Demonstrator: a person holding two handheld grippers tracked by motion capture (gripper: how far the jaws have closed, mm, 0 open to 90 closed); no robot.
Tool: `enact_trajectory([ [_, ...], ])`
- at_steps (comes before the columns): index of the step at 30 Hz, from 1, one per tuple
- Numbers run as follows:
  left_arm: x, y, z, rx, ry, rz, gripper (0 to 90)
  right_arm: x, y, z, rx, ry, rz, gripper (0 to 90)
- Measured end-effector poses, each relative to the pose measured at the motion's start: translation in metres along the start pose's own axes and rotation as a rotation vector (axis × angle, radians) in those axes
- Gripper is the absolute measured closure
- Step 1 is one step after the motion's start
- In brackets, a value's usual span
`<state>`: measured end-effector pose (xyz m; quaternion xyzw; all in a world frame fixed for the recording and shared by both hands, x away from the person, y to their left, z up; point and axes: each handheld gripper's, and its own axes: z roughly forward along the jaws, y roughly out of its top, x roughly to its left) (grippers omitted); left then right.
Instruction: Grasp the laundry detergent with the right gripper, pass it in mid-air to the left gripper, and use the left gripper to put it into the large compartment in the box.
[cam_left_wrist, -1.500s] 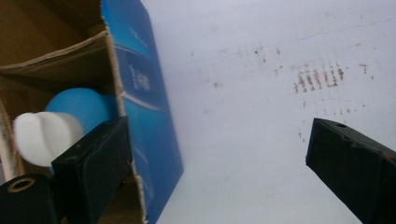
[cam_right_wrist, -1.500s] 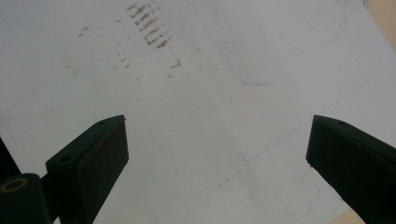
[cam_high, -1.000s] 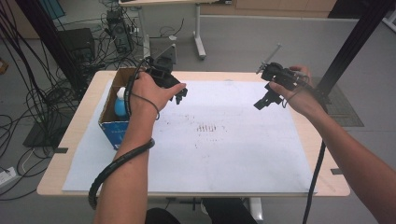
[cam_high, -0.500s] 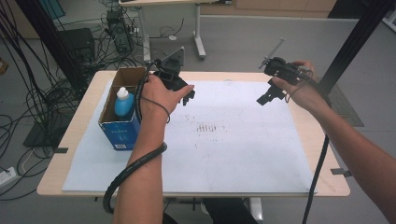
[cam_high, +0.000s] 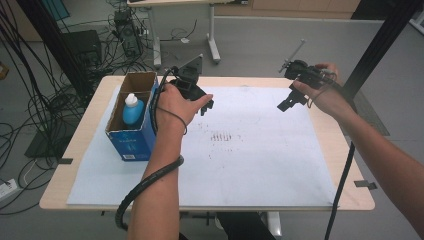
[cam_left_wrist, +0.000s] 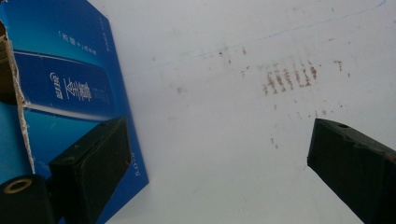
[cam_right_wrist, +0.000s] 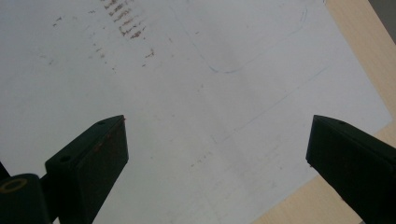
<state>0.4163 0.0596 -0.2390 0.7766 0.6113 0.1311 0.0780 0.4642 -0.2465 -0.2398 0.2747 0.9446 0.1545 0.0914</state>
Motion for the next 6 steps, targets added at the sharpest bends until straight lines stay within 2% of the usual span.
enact_trajectory([
  [6, 0.0032, -0.0044, 0.0022, -0.008, -0.009, -0.005, 6.7, 0.0005, -0.0017, 0.0042, 0.003, -0.004, -0.006, 5.6],
])
